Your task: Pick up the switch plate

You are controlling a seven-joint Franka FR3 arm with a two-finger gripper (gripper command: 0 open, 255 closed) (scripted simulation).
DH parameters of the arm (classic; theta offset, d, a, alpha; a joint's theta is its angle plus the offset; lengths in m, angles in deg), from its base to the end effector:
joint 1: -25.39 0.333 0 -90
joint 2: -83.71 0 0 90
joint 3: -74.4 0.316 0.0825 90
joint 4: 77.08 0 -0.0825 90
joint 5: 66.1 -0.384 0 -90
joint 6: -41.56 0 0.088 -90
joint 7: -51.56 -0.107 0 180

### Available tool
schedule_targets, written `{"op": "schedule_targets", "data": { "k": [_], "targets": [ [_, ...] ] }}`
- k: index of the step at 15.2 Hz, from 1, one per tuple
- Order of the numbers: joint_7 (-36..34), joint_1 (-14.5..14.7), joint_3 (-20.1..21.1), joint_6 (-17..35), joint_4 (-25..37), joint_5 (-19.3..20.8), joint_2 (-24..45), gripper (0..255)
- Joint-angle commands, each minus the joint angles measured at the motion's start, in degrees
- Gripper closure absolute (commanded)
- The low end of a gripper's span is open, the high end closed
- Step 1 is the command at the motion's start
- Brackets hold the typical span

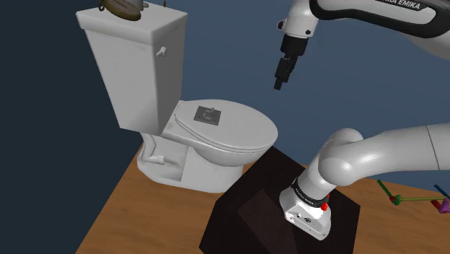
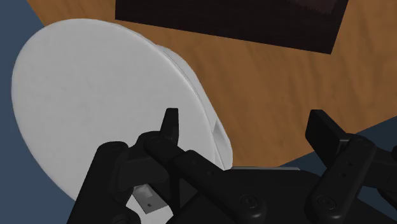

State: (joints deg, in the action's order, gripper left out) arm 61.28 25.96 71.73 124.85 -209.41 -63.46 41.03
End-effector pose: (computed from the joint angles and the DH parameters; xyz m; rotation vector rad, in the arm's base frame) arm 0.3052 -0.0209 0.5896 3.1249 0.2258 -0.1763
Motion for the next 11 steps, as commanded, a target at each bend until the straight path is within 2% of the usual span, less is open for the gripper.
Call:
{"op": "schedule_targets", "data": {
  "k": [1, 11],
  "targets": [
    [0.00, 0.00, 0.00, 0.00, 0.00, 0.00, 0.00, 0],
    [-1.09, -0.18, -0.86, 19.56, -2.94, 0.44, 15.19, 0]
  ]
}}
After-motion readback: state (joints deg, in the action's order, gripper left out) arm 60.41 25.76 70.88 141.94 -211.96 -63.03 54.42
